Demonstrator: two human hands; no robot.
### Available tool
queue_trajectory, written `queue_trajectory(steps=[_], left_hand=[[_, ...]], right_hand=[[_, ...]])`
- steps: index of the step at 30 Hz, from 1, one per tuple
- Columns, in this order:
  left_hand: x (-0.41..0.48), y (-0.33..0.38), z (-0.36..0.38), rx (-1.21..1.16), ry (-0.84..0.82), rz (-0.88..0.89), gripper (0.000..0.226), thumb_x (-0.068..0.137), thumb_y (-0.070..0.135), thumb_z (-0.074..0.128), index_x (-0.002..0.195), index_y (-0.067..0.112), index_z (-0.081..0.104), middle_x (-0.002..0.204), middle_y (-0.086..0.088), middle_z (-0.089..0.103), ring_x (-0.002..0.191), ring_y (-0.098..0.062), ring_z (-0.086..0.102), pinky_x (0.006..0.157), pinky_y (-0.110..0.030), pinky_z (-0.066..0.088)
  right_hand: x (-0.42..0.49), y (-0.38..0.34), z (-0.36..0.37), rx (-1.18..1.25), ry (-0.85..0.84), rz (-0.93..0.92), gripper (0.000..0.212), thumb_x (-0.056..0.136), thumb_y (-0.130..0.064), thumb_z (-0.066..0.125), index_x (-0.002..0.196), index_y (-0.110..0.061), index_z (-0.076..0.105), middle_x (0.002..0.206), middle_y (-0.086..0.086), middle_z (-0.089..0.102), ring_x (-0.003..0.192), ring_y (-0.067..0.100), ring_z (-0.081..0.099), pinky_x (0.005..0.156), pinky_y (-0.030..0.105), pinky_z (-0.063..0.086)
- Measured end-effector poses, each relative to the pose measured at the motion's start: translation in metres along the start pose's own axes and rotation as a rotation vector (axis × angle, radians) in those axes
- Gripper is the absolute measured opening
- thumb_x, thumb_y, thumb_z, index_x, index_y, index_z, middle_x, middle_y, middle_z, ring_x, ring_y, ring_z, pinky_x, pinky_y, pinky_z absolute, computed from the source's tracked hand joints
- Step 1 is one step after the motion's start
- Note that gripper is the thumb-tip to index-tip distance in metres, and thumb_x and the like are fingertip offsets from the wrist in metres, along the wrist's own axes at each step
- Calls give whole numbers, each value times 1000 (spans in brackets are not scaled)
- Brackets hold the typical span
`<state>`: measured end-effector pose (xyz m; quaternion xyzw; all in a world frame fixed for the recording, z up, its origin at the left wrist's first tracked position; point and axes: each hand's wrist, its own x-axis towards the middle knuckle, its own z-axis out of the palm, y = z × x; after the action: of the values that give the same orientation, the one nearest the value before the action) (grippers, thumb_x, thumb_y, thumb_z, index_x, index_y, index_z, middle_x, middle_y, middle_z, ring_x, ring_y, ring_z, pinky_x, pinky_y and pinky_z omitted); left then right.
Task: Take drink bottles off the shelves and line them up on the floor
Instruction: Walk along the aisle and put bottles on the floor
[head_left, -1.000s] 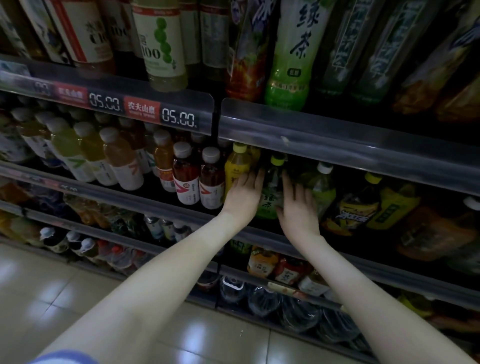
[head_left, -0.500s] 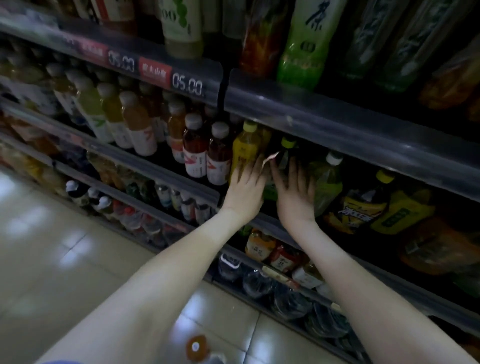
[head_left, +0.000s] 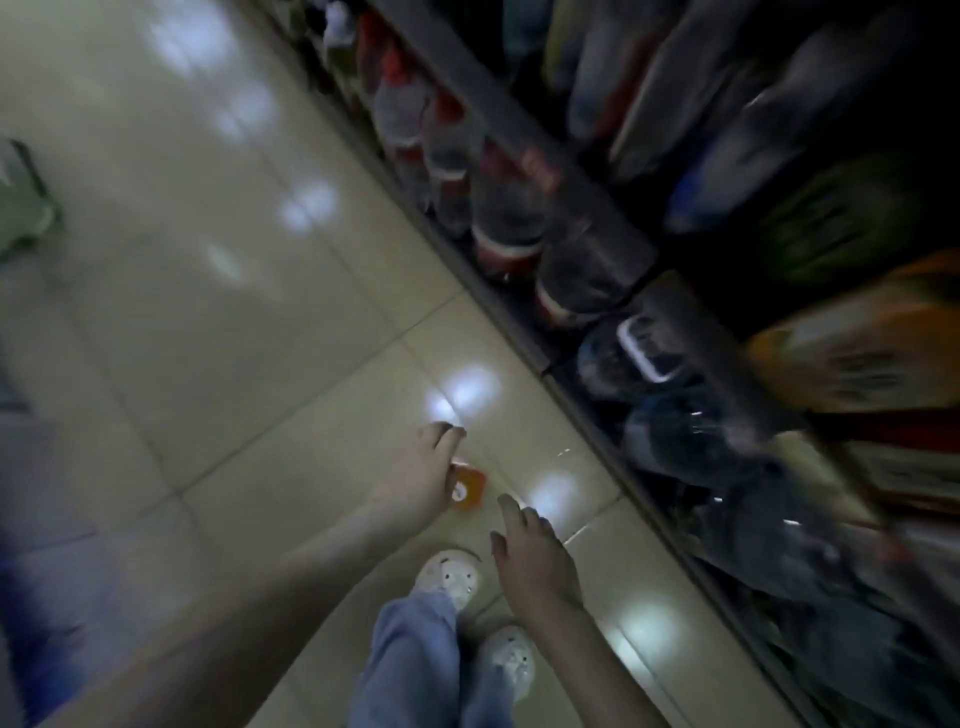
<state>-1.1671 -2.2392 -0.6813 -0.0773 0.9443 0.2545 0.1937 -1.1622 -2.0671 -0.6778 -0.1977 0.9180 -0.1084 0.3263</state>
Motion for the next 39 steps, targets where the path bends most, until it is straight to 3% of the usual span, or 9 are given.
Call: queue_trajectory(steps=[2,5,9,12,17,23,27,35,39], left_hand=[[9,-49,56,-21,-60,-52,50,90,7,51,138,3,42,140,-17,43,124,-36,45,98,-37,38],[21,-105,127,-50,-150,-146,61,91,10,52,147,9,29,151,-11,30,134,-30,34,107,-34,30],[20,-151,180,-51,-180,-187,68,89,8,54,149,10,24,154,-11,26,137,-28,30,110,-32,26],[19,-160,184,-41,-211,-159,72,89,12,56,151,12,18,156,-10,20,140,-25,23,111,-28,19],[3,-124,141,-55,-366,-45,90,85,24,66,153,20,6,160,-7,7,143,-27,16,114,-40,24],[-43,-28,26,-10,-458,153,113,78,25,73,146,33,-17,160,-9,-1,147,-28,8,115,-48,21],[-72,56,-66,-366,-303,284,103,69,24,84,149,6,20,149,-19,33,135,-30,38,110,-32,31],[-120,193,-156,-213,-308,381,94,54,43,86,132,35,34,122,9,47,104,-13,55,84,-27,49],[-168,267,-148,-166,-291,422,98,50,45,86,132,34,33,125,7,48,109,-17,54,90,-34,49]], right_hand=[[49,3,66,43,-123,7,58,99,-35,44,149,-21,19,137,8,43,119,27,47,91,34,42],[115,7,160,80,-152,40,69,98,-40,44,152,-24,3,147,12,27,118,32,49,89,37,44],[161,18,231,-130,-161,45,60,99,-31,46,147,-20,12,135,20,36,103,32,59,76,36,49],[166,26,236,-114,-85,-81,61,82,-15,71,127,-12,31,103,23,57,65,34,66,48,35,49],[109,17,159,174,-147,19,43,96,-28,50,133,-9,39,125,17,54,97,38,60,72,39,47],[-34,-17,-37,395,-51,128,30,90,-31,60,91,-19,33,73,3,56,70,33,58,52,31,39],[-114,-35,-152,439,27,62,28,89,-31,62,85,-25,35,66,-10,52,62,16,55,49,25,36],[-239,-5,-255,616,262,29,20,87,-29,67,86,-25,47,77,-17,59,72,-1,57,65,24,44],[-329,42,-250,756,355,51,37,81,-29,74,105,-43,50,102,-23,60,95,-9,57,83,21,46]])
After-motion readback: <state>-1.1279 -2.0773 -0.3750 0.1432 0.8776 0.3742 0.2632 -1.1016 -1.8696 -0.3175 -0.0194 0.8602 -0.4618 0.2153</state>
